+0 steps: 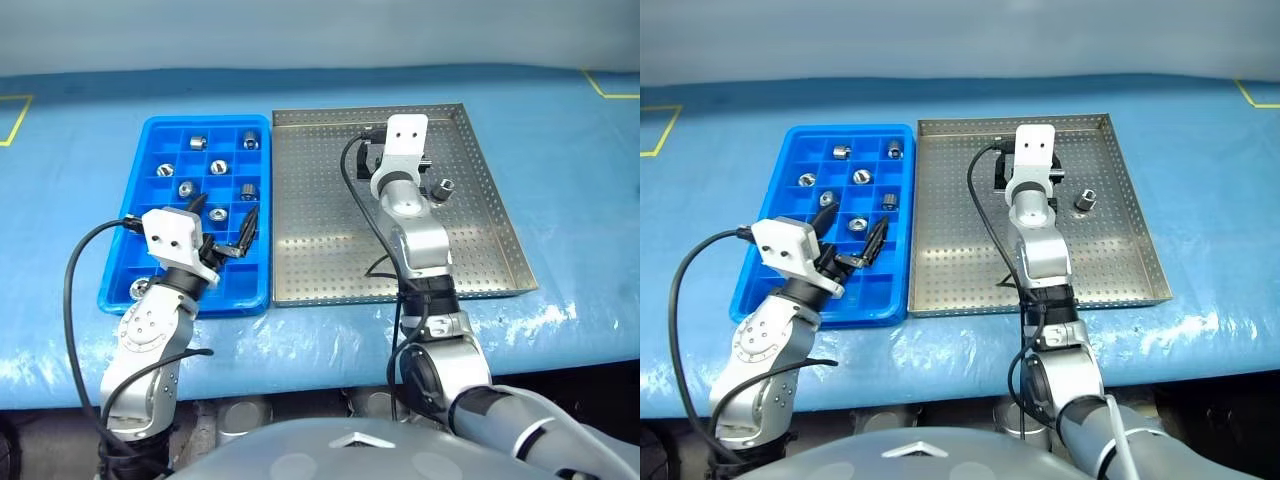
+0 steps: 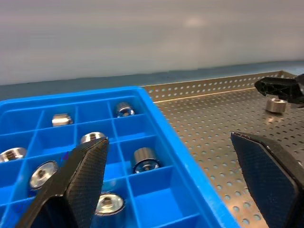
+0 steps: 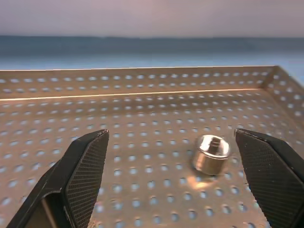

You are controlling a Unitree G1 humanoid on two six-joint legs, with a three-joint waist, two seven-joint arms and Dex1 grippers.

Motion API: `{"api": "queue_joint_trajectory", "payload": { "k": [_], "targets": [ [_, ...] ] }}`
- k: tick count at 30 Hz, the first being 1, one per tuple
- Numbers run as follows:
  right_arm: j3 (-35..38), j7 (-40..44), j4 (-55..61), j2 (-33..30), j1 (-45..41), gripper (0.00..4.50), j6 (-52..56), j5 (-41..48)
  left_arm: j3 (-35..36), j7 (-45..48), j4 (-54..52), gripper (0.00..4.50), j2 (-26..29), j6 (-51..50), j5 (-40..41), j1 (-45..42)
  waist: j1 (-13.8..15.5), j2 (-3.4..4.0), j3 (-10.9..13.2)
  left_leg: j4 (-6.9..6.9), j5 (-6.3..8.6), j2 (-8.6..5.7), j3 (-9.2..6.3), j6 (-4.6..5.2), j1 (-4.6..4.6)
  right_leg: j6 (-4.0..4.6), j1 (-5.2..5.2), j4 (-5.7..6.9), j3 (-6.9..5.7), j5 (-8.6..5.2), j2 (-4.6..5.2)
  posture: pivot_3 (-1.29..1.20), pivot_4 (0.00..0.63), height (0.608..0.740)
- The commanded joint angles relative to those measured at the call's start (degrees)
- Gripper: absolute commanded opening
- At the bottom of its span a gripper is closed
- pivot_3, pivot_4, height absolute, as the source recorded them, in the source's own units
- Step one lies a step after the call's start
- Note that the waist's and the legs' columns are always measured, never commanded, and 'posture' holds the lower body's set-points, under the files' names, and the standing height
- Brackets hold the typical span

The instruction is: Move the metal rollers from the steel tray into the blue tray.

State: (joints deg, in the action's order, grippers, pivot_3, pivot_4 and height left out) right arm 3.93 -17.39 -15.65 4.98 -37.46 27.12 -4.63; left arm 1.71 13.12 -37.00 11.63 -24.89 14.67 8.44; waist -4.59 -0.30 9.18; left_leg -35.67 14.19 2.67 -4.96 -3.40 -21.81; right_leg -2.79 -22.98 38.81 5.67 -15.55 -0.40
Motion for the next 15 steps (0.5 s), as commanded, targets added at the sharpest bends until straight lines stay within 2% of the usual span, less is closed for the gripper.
{"api": "queue_joint_trajectory", "payload": {
  "k": [1, 9, 15],
  "targets": [
    [3.00, -5.54, -8.34, 0.06, -5.65, 4.47, -6.01, 0.05, -0.65, 0.64, -0.77, 4.50, 0.40, -0.01, 0.58, -0.70, -0.41, 0.00, 0.00, -0.01, 0.00, 0.00, 0.00, 0.00, 0.00, 0.00, 0.00, 0.01, 0.00, 0.00, 0.00, -0.01, 0.150, 0.740],
    [9.08, -12.24, -32.67, -2.85, -17.12, 4.47, -16.69, 2.97, -4.01, 3.63, -2.84, 4.50, 2.64, 0.82, -0.13, 2.20, -0.48, 0.02, 0.01, 0.01, 0.02, -0.03, 0.00, 0.03, -0.01, 0.01, 0.01, 0.00, 0.01, 0.01, 0.03, 0.04, 0.150, 0.740],
    [12.29, -14.41, -45.74, -5.24, -22.62, 4.47, -20.83, 5.88, -6.04, 4.26, -3.62, 4.50, 3.32, 1.64, -0.18, 3.95, -0.06, 0.04, 0.03, 0.02, 0.02, -0.03, 0.00, 0.03, -0.01, 0.01, 0.01, 0.01, 0.01, 0.01, 0.02, 0.06, 0.150, 0.740]
  ]
}}
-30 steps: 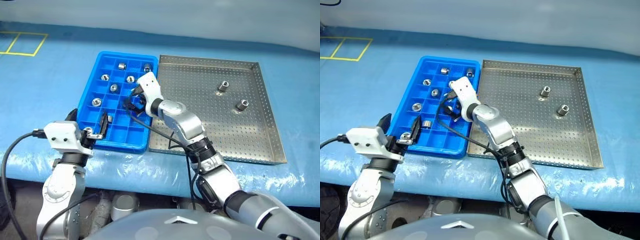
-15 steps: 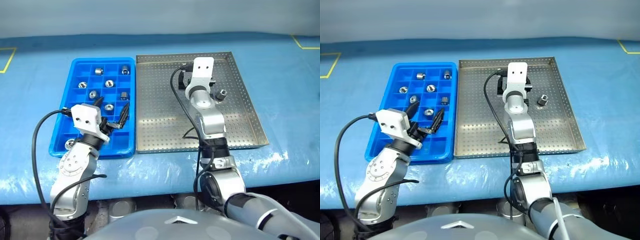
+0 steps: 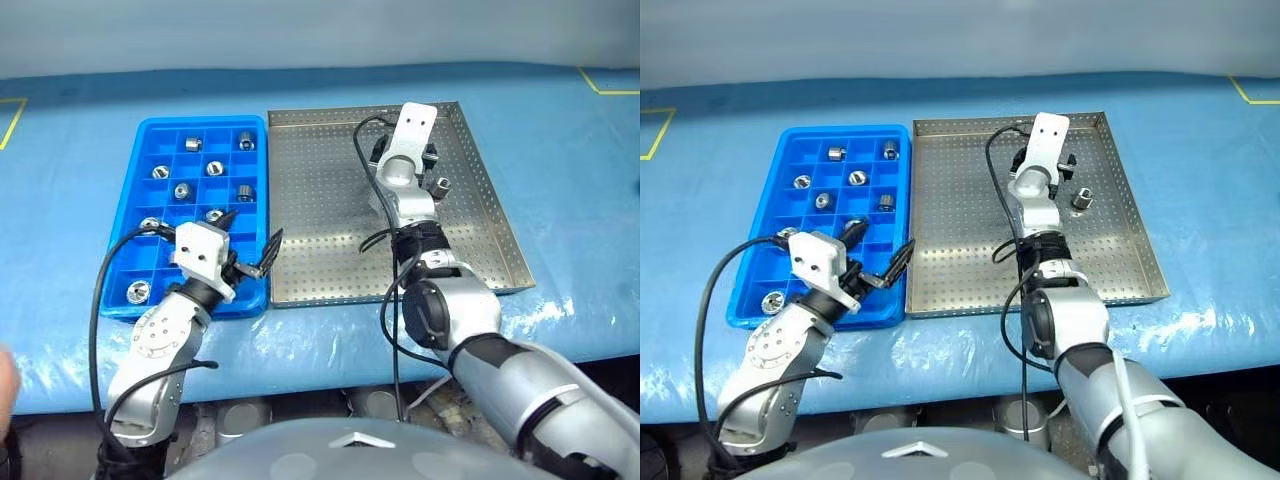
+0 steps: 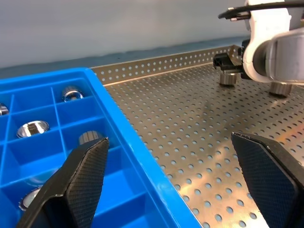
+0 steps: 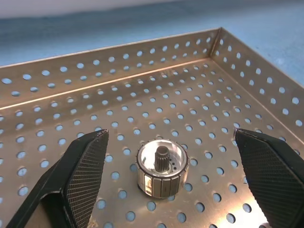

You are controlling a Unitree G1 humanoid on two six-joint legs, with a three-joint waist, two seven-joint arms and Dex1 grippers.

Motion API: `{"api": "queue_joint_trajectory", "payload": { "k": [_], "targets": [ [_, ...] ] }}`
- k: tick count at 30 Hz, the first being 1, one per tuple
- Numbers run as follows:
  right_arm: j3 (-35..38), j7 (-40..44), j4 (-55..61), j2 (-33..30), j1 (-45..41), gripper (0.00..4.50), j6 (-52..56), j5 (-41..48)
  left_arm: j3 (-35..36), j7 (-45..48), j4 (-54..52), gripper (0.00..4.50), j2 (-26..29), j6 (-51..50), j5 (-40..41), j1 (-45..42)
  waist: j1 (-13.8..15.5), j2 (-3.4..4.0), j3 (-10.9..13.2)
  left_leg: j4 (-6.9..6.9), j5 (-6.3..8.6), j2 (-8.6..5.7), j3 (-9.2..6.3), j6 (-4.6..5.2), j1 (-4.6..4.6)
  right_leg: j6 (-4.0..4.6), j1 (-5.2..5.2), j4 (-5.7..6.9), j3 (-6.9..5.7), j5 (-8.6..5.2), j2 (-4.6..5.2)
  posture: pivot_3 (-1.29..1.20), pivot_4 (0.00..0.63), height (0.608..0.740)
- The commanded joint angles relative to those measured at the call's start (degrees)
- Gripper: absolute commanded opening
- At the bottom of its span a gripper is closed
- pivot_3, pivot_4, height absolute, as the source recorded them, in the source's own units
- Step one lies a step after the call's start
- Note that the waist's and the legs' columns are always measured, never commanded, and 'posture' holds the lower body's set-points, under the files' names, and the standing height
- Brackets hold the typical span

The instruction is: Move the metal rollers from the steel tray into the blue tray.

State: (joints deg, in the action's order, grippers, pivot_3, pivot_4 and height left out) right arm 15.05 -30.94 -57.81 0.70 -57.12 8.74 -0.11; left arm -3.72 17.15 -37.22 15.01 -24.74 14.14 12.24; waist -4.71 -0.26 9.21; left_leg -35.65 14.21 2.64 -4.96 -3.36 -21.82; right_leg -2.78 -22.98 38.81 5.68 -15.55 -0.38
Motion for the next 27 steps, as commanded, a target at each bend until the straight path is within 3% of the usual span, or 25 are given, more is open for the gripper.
{"api": "queue_joint_trajectory", "payload": {
  "k": [1, 11, 14, 21, 27],
  "targets": [
    [1.54, -0.60, -5.16, -1.19, -3.60, 4.47, -2.61, 1.95, -0.67, 0.21, -3.45, 4.50, -0.16, 1.57, 0.41, 0.20, 0.11, 0.00, 0.00, 0.00, 0.00, 0.00, 0.00, 0.00, 0.00, 0.00, 0.00, 0.01, 0.00, 0.00, 0.00, 0.07, 0.150, 0.740],
    [2.77, 1.15, -13.15, -2.64, -6.51, 4.47, -4.16, 4.81, -0.40, -0.20, -4.08, 4.50, -0.27, 2.09, 0.28, 1.21, 0.96, 0.03, 0.02, 0.00, 0.00, 0.00, 0.00, 0.01, 0.01, 0.00, 0.00, 0.02, 0.00, 0.00, -0.01, 0.10, 0.150, 0.740],
    [2.79, 1.52, -14.13, -2.96, -6.75, 3.90, -4.35, 5.19, -0.46, -0.54, -4.24, 4.50, -0.39, 2.38, 0.03, 1.62, 1.16, 0.04, 0.02, 0.01, 0.00, 0.00, 0.00, 0.01, 0.01, 0.01, 0.00, 0.02, 0.00, 0.00, -0.01, 0.12, 0.150, 0.740],
    [2.81, 0.76, -14.71, -3.43, -6.69, 1.68, -4.96, 5.38, -0.63, -1.36, -4.48, 4.50, -0.66, 2.99, 0.06, 2.38, 1.40, 0.04, 0.02, 0.00, 0.00, 0.00, 0.00, 0.01, 0.01, 0.01, 0.00, 0.02, 0.00, 0.00, -0.01, 0.12, 0.150, 0.740],
    [2.77, -0.20, -14.17, -3.32, -6.20, 1.68, -5.24, 5.42, -0.55, -1.24, -4.41, 4.50, -0.62, 3.15, 0.25, 2.50, 1.53, 0.04, 0.02, -0.02, 0.00, 0.00, 0.00, 0.01, 0.02, 0.01, 0.00, 0.03, 0.00, 0.00, -0.01, 0.11, 0.150, 0.740]
  ]
}}
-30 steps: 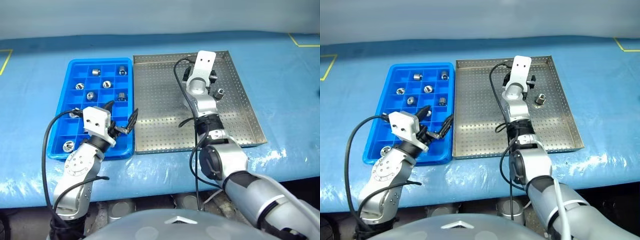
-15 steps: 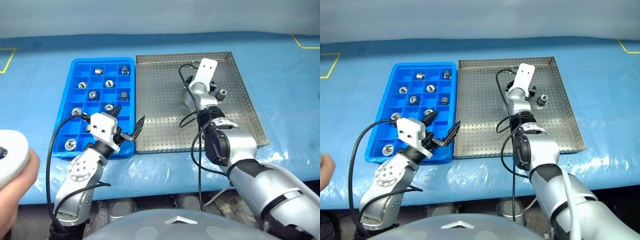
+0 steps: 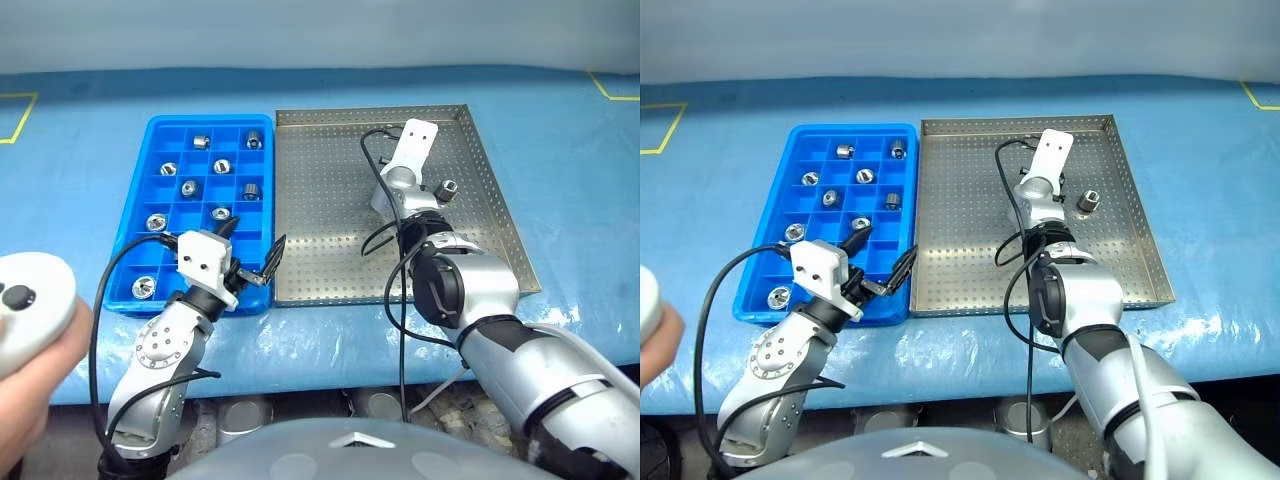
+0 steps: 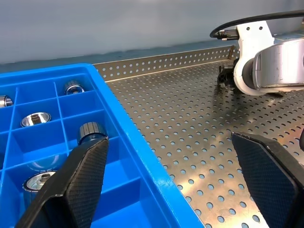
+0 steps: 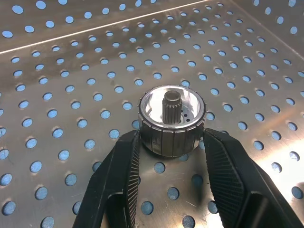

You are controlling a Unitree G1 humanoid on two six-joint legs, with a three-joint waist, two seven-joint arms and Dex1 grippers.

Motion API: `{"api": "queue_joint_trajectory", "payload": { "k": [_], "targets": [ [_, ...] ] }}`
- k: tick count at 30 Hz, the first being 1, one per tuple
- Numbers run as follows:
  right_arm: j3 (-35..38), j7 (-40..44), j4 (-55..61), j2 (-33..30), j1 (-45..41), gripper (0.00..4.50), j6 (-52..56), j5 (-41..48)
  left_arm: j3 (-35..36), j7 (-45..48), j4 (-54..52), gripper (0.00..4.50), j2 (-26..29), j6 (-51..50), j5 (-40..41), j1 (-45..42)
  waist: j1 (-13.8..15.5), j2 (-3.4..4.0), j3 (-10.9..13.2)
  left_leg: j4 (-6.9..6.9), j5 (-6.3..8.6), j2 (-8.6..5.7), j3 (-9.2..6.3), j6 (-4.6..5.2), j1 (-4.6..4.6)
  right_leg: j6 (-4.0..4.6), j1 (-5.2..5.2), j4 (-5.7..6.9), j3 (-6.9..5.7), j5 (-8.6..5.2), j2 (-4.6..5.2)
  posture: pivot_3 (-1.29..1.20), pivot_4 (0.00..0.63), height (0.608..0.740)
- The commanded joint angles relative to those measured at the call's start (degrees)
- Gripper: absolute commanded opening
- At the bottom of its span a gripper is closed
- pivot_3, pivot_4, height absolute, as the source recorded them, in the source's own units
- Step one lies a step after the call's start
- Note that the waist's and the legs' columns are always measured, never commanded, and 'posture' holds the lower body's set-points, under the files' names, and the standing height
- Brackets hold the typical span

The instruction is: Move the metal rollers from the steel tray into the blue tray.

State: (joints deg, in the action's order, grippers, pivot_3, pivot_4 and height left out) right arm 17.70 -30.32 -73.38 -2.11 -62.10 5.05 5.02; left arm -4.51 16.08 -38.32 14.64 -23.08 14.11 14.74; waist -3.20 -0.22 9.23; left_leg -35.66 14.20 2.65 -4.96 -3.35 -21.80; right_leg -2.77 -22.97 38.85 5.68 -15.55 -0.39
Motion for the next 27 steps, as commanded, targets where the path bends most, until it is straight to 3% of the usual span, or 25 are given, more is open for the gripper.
{"api": "queue_joint_trajectory", "payload": {
  "k": [1, 5, 9, 14, 15, 21, 27],
  "targets": [
    [0.05, -1.29, 1.88, -0.18, -0.92, 1.68, -1.61, 0.30, 0.23, -0.07, -3.22, 4.50, -0.20, 1.50, 0.34, -0.10, 0.06, 0.00, 0.00, 0.00, 0.00, 0.00, 0.00, 0.00, 0.00, 0.00, 0.00, 0.00, 0.00, 0.00, 0.00, 0.11, 0.150, 0.740],
    [-0.74, -2.23, 4.44, 1.46, 0.40, 1.68, -1.89, 0.09, 0.36, 0.28, -2.86, 4.50, -0.19, 1.42, 0.77, -0.41, 0.08, 0.01, 0.00, 0.01, 0.00, 0.00, 0.00, 0.00, 0.00, 0.00, 0.00, 0.00, 0.00, 0.00, 0.00, 0.09, 0.150, 0.740],
    [-3.23, -2.60, 14.75, 5.03, 4.95, 1.64, 0.63, -0.78, 0.44, 0.55, -2.40, 4.50, -0.15, 1.28, 1.01, -0.63, -0.31, 0.03, 0.00, 0.04, 0.00, 0.01, 0.00, 0.00, 0.00, 0.01, -0.02, 0.00, 0.00, 0.00, -0.01, 0.07, 0.150, 0.740],
    [-9.38, 0.56, 40.24, 8.75, 16.54, 0.09, 11.54, -2.56, 1.19, 0.53, -2.14, 4.50, -0.12, 1.18, 1.69, -0.62, -0.10, 0.07, -0.02, 0.04, 0.00, 0.01, -0.03, -0.01, -0.02, 0.01, -0.05, 0.02, -0.02, -0.01, 0.01, 0.06, 0.150, 0.740],
    [-10.42, 1.34, 45.35, 9.10, 18.85, 0.02, 14.30, -2.70, 1.36, 0.54, -2.17, 4.50, -0.07, 1.17, 1.76, -0.52, -0.04, 0.08, -0.01, 0.04, 0.00, 0.01, -0.03, -0.01, -0.03, 0.01, -0.05, 0.02, -0.02, -0.01, 0.02, 0.06, 0.150, 0.740],
    [-17.53, 6.34, 70.57, 8.49, 30.32, 0.02, 29.53, -5.11, 2.62, 0.16, -2.56, 4.50, 0.05, 1.24, 2.15, 0.37, 0.28, 0.12, -0.02, 0.02, 0.00, 0.01, -0.03, -0.01, -0.06, 0.00, -0.09, 0.02, -0.03, -0.02, 0.01, 0.06, 0.150, 0.740],
    [-15.27, 6.48, 75.34, 10.71, 32.01, 0.02, 33.31, -4.23, 2.13, 0.49, -1.75, 4.50, 0.00, 1.17, 2.40, -0.36, -0.09, 0.11, -0.02, -0.01, -0.01, 0.03, -0.03, -0.01, -0.03, -0.01, -0.09, 0.02, -0.02, -0.02, -0.03, 0.04, 0.150, 0.740]
  ]
}}
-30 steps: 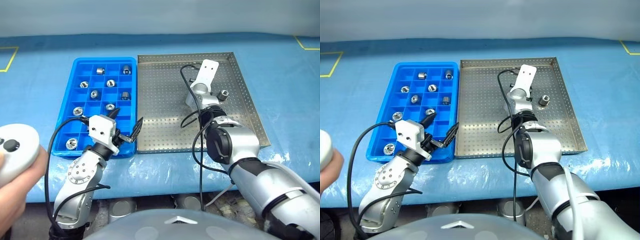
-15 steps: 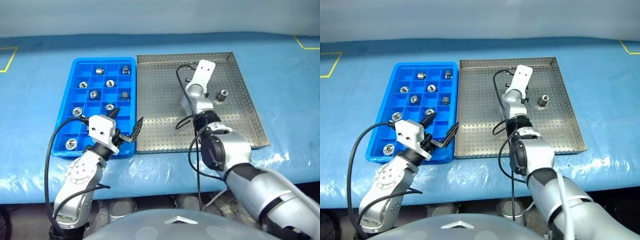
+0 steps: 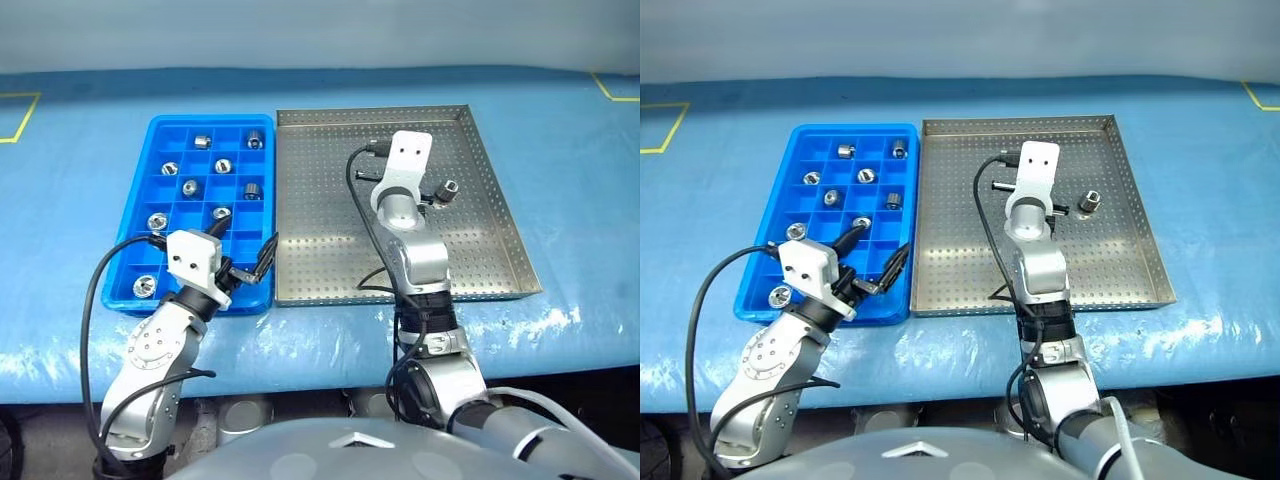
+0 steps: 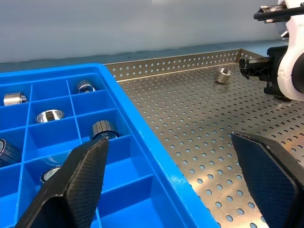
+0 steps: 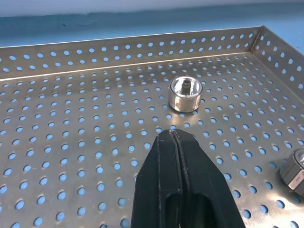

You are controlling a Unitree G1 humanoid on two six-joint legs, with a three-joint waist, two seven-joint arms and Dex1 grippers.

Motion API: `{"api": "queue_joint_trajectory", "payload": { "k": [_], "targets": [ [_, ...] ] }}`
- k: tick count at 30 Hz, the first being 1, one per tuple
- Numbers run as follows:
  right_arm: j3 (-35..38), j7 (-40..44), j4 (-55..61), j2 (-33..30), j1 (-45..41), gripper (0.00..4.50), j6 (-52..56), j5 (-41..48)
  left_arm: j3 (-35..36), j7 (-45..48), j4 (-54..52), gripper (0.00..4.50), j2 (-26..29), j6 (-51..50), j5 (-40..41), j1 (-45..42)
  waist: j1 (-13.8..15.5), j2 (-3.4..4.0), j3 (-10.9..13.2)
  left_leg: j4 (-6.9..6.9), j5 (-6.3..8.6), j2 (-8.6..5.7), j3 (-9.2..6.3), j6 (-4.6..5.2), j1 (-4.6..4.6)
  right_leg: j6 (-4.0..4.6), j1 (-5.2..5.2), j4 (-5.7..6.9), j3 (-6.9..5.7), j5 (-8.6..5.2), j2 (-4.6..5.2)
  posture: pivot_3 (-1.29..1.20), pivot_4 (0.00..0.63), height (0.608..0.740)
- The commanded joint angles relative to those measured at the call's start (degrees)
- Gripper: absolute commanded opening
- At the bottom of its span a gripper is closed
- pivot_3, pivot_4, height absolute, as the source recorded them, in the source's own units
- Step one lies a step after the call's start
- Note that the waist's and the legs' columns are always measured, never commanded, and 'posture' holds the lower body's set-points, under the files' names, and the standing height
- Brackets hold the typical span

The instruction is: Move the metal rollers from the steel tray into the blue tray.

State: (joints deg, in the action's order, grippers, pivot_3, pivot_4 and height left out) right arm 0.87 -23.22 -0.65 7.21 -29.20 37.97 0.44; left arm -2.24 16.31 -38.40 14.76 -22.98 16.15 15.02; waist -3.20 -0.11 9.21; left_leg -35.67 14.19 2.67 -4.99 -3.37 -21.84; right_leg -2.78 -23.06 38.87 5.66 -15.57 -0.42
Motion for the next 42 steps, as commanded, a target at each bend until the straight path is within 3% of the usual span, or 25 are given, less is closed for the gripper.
{"api": "queue_joint_trajectory", "payload": {
  "k": [1, 10, 11, 13, 17, 25, 31, 36, 42],
  "targets": [
    [2.81, -1.17, 2.15, 2.17, -1.31, 0.02, 0.48, 0.83, -0.34, 0.30, -1.56, 4.50, -0.15, 1.05, 0.35, -0.84, -0.15, 0.00, 0.00, 0.00, 0.00, 0.00, 0.00, 0.00, 0.00, 0.00, 0.00, 0.00, 0.00, 0.00, 0.00, 0.04, 0.150, 0.740],
    [9.15, -6.74, -5.08, 5.69, -5.14, 0.02, -1.13, 3.87, -1.41, 1.04, -0.09, 4.50, -0.27, 0.99, 0.86, -2.29, -0.84, 0.00, 0.00, 0.03, 0.00, -0.01, 0.01, 0.01, -0.05, 0.01, -0.01, -0.06, 0.00, 0.00, 0.01, 0.00, 0.150, 0.740],
    [9.67, -7.73, -7.06, 5.85, -6.12, 0.19, -2.26, 4.01, -1.55, 1.22, 0.21, 4.50, -0.25, 0.91, 0.89, -2.59, -1.05, 0.00, 0.00, 0.03, 0.00, -0.01, 0.01, 0.00, -0.03, 0.01, -0.01, -0.05, 0.00, 0.01, 0.01, -0.01, 0.150, 0.740],
    [11.40, -10.11, -11.83, 5.94, -8.52, 0.59, -4.70, 4.75, -1.83, 1.66, 0.64, 4.50, -0.14, 0.79, 1.01, -3.14, -1.40, 0.00, 0.00, 0.01, 0.00, -0.01, 0.01, 0.01, -0.03, 0.01, -0.01, -0.03, 0.01, 0.01, 0.00, -0.01, 0.150, 0.740],
    [13.06, -15.38, -18.80, 5.09, -12.36, 1.89, -9.45, 4.58, -1.65, 2.00, 1.20, 4.50, -0.04, 0.82, 1.09, -3.50, -1.78, 0.00, 0.00, -0.02, 0.00, -0.02, 0.03, 0.01, -0.04, 0.00, 0.00, -0.02, 0.03, 0.01, 0.01, -0.01, 0.150, 0.740],
    [10.42, -14.86, -19.81, 5.54, -15.28, 4.46, -11.89, 5.52, -1.24, 1.77, 1.41, 4.50, -0.29, 1.03, 0.93, -2.79, -1.83, 0.01, 0.00, 0.04, 0.01, -0.02, 0.03, 0.02, -0.05, 0.01, -0.02, -0.04, 0.03, 0.01, 0.02, 0.00, 0.150, 0.740],
    [7.57, -12.11, -19.67, 4.76, -16.68, 4.46, -13.73, 5.46, -1.26, 1.88, 1.88, 4.50, -0.32, 1.13, 0.88, -3.01, -1.97, 0.03, 0.02, 0.01, 0.01, -0.01, 0.03, 0.02, -0.04, 0.01, -0.02, -0.02, 0.03, 0.01, 0.01, 0.00, 0.150, 0.740],
    [10.09, -23.41, -26.09, 3.06, -17.77, 4.46, -17.42, 1.71, -1.16, 1.74, 2.23, 4.50, -0.71, 1.57, 0.96, -2.62, -1.75, 0.02, 0.01, 0.03, 0.01, -0.01, 0.02, 0.02, -0.05, 0.01, -0.02, -0.03, 0.02, 0.01, 0.02, 0.00, 0.150, 0.740],
    [12.59, -30.30, -34.91, 1.85, -20.23, 4.46, -23.64, 1.12, -1.22, 1.80, 2.46, 4.50, -1.06, 1.89, 0.77, -2.03, -1.78, 0.03, 0.02, 0.03, 0.01, -0.03, 0.03, 0.02, -0.05, 0.01, -0.03, -0.03, 0.03, 0.01, 0.03, 0.01, 0.150, 0.740]
  ]
}}
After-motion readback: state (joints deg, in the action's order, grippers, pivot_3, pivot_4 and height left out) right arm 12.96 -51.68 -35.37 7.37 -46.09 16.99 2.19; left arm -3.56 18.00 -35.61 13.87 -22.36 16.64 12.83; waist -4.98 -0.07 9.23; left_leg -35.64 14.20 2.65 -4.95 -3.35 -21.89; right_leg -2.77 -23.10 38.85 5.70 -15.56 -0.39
